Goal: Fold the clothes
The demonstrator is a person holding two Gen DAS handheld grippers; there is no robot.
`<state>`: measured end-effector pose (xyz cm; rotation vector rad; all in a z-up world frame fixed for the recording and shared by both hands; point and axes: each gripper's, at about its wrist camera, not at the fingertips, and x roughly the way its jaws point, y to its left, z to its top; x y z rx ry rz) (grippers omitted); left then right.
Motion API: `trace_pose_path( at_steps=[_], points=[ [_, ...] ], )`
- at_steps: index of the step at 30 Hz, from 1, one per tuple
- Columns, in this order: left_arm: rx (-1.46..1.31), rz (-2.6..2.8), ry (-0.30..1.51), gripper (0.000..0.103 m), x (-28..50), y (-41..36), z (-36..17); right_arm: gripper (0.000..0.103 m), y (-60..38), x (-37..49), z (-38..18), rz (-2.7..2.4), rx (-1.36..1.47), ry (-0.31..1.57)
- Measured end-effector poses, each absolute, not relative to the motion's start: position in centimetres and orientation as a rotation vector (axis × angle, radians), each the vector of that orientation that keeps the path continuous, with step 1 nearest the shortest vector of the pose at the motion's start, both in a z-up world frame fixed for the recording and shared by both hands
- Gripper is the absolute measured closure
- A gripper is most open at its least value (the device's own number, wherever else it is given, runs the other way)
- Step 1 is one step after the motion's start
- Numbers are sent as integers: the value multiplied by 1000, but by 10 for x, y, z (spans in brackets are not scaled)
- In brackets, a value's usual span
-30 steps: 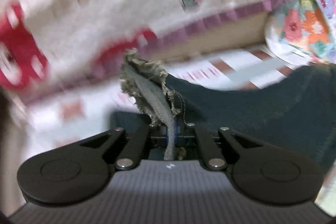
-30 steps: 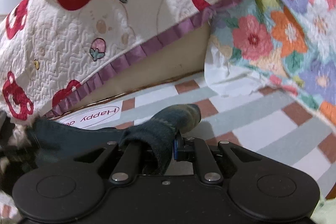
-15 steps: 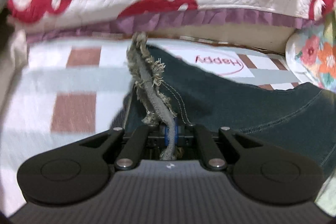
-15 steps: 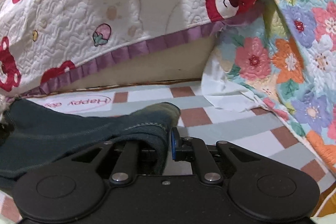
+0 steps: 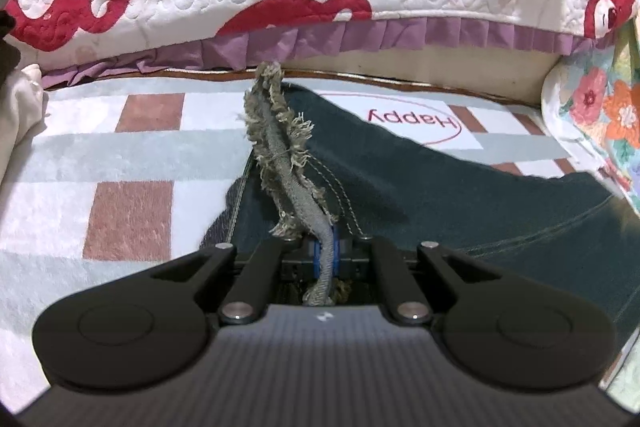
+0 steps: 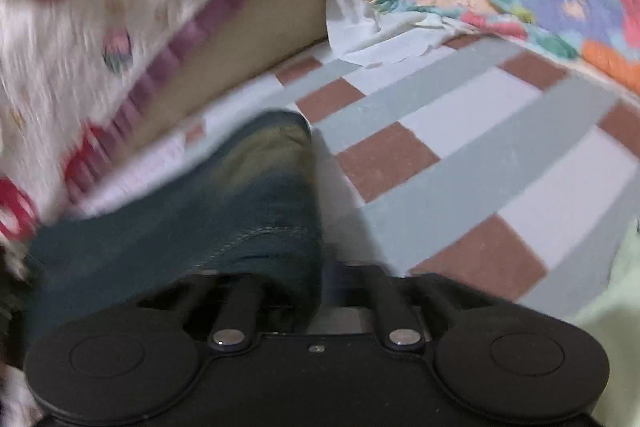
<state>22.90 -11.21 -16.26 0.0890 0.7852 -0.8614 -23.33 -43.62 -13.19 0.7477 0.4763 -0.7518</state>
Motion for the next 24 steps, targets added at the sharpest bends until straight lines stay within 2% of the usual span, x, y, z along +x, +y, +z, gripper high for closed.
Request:
trace_pose_path(
  at_steps=[4, 7, 9, 13, 18, 20, 24],
  points=[
    [133, -827, 768, 85, 224, -116, -159, 96, -441, -239, -146, -769, 825, 477],
    [123, -792, 669, 80, 211, -97, -129, 95, -443, -243, -154, -776, 895, 453],
    [99, -813, 604, 67, 200, -83, -107, 93, -444, -243, -153, -768, 895, 444],
    [67, -964, 622, 65, 169, -99, -92, 93, -443, -244, -150, -743, 893, 414],
    [167, -1074, 952, 67, 126, -167, -146, 93, -438, -240, -119, -634, 856, 292],
    [299, -1053, 960, 67, 108, -182, -159, 92, -434, -228, -95, -568, 826, 256],
    [279, -1069, 969, 65, 114, -179, -160, 92, -419, -193, -48, -423, 730, 221]
  ],
)
